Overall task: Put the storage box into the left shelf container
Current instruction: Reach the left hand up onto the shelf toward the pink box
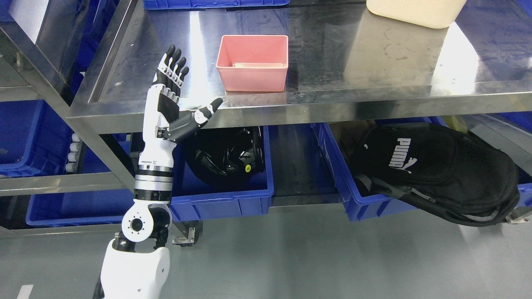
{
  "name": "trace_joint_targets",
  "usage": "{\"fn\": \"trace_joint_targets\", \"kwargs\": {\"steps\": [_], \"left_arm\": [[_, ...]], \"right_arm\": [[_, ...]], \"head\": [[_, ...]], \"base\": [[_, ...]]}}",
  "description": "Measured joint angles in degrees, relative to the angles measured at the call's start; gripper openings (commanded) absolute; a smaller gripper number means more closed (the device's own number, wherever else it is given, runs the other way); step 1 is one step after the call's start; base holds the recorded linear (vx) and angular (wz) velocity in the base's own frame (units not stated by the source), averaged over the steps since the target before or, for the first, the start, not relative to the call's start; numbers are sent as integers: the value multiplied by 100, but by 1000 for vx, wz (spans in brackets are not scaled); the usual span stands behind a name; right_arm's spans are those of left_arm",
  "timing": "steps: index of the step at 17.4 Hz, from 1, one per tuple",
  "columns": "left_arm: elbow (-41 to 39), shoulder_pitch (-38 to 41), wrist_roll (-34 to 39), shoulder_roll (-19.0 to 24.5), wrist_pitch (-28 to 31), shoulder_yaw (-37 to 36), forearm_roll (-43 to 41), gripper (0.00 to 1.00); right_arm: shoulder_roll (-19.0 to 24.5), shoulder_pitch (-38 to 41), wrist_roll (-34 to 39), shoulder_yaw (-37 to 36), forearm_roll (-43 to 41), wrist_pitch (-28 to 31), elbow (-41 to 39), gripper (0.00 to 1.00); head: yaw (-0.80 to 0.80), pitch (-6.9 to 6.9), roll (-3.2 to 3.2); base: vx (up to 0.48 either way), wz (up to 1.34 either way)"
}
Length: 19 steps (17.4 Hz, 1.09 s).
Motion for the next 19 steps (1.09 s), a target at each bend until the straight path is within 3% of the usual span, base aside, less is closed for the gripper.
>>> {"fn": "trace_joint_targets", "kwargs": {"steps": [4, 8, 12, 19], "left_arm": [[6, -150, -323, 0, 59, 237, -9, 100], [68, -676, -1777, 35, 442, 636, -105, 100], [302, -1466, -3557, 353, 806, 970, -462, 100], [1017, -2734, -4772, 949, 560, 544, -1372, 99]], "right_arm": [[0, 0, 0, 0, 0, 0, 0, 100], [0, 1, 2, 0, 0, 0, 0, 100], [0, 1, 26, 0, 0, 0, 0, 100], [0, 1, -2, 0, 0, 0, 0, 100]], "head": [[0, 0, 0], [0, -1, 0], [0, -1, 0], [0, -1, 0]], "base": [[0, 0], [0, 0], [0, 0], [0, 0]]}}
